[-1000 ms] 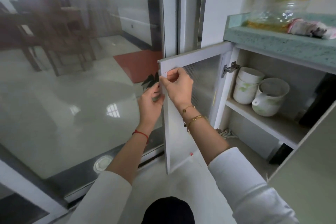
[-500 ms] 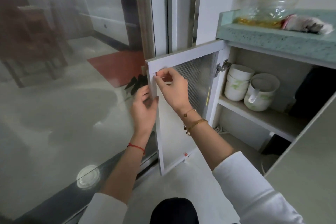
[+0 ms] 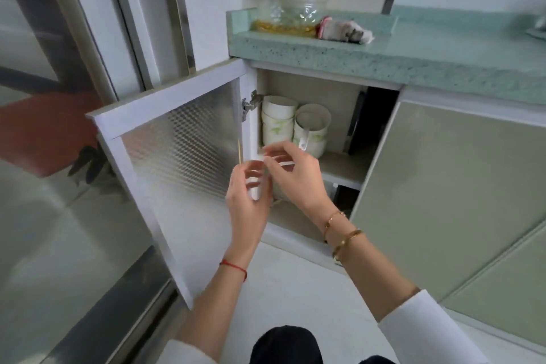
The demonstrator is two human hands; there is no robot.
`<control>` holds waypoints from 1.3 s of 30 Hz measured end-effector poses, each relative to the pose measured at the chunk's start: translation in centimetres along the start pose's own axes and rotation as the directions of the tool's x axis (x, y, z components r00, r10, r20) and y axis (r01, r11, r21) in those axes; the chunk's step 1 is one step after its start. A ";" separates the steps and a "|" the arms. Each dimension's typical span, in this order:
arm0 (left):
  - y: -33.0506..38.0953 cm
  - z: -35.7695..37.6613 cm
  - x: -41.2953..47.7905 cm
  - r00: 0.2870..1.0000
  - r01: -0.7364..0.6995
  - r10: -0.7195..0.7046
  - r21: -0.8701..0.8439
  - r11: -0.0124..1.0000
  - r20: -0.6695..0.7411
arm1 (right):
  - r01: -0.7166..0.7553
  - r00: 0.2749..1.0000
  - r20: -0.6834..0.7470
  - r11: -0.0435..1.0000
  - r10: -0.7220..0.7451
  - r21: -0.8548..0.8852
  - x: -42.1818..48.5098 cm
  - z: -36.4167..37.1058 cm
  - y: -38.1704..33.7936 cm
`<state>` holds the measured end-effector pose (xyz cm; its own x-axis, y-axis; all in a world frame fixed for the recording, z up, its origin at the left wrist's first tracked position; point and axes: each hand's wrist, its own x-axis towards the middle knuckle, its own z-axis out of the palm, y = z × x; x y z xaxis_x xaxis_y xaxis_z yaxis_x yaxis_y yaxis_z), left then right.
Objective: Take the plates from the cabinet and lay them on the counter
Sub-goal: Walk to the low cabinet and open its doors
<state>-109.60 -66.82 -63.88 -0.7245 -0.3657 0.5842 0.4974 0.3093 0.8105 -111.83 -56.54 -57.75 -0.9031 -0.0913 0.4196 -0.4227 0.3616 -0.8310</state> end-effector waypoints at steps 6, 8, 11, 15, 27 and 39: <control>0.2 7.7 1.2 0.898 0.127 -0.090 -0.057 0.990 0.432 | -0.029 0.992 -0.127 0.965 -0.005 -0.259 -1.3 -6.7 2.7; 0.9 10.6 1.9 0.835 0.130 -0.061 -0.088 0.988 0.548 | -0.047 0.985 -0.170 0.936 -0.013 -0.348 -1.4 -8.7 3.1; 2.0 14.7 2.6 0.751 0.196 -0.073 -0.116 0.974 0.656 | -0.119 0.974 -0.227 0.902 0.024 -0.416 -1.5 -11.3 3.2; 2.7 19.3 3.3 0.644 0.329 -0.201 -0.030 0.944 0.738 | -0.245 0.947 -0.286 0.907 0.147 -0.344 -1.9 -13.6 3.3; 2.8 21.6 2.9 0.633 0.415 -0.250 -0.049 0.909 0.733 | -0.215 0.947 -0.299 0.920 0.115 -0.327 -3.7 -15.1 4.8; 4.3 16.2 -3.2 0.714 0.271 -0.064 -0.190 0.944 0.697 | -0.084 0.792 -0.569 0.885 -0.219 -0.458 -7.9 -14.3 4.2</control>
<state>-112.84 -50.12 -62.96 -0.8818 0.3313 0.3356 0.3641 0.0259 0.9310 -105.39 -41.05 -59.34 -0.5797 0.3768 0.7225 -0.2631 0.7526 -0.6037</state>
